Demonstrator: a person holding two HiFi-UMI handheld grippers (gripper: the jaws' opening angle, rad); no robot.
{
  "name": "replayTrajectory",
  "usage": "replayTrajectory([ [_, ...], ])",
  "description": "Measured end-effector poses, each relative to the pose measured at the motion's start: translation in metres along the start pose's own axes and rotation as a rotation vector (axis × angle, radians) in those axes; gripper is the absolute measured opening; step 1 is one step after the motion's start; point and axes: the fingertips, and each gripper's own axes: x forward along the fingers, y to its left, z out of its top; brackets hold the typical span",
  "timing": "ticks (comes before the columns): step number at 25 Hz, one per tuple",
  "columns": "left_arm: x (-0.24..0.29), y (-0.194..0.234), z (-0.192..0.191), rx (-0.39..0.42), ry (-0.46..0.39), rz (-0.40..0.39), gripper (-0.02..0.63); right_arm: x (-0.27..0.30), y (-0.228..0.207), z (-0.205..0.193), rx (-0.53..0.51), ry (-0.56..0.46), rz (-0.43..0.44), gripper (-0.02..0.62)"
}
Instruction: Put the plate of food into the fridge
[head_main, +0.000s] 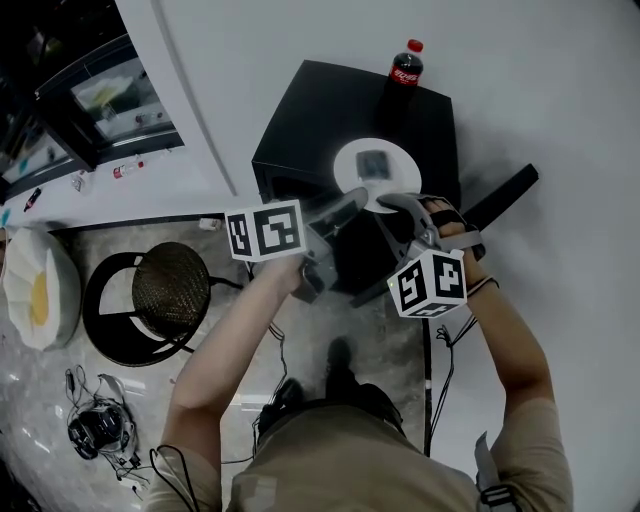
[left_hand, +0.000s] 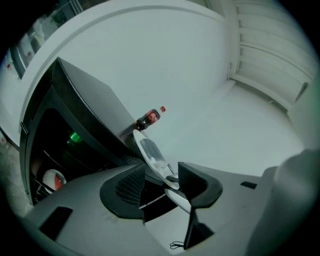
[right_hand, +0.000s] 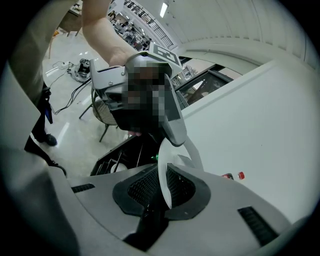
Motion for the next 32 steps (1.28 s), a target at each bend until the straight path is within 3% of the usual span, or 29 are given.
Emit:
replayTrajectory([
  [12,0.011,0.008,0.001,-0.089,-0.008,-0.082,0.187,-0.002,0.001,0.003,0.002,-0.026,0.002,0.049],
  [19,0.008,0.008,-0.002,-0.166,-0.033,-0.147,0.141,-0.005,0.005,0.008,-0.007,-0.05,0.0,0.049],
  [32,-0.011,0.006,-0.003,-0.247,-0.076,-0.19,0.129,-0.006,0.011,0.026,-0.032,-0.078,-0.005,0.049],
])
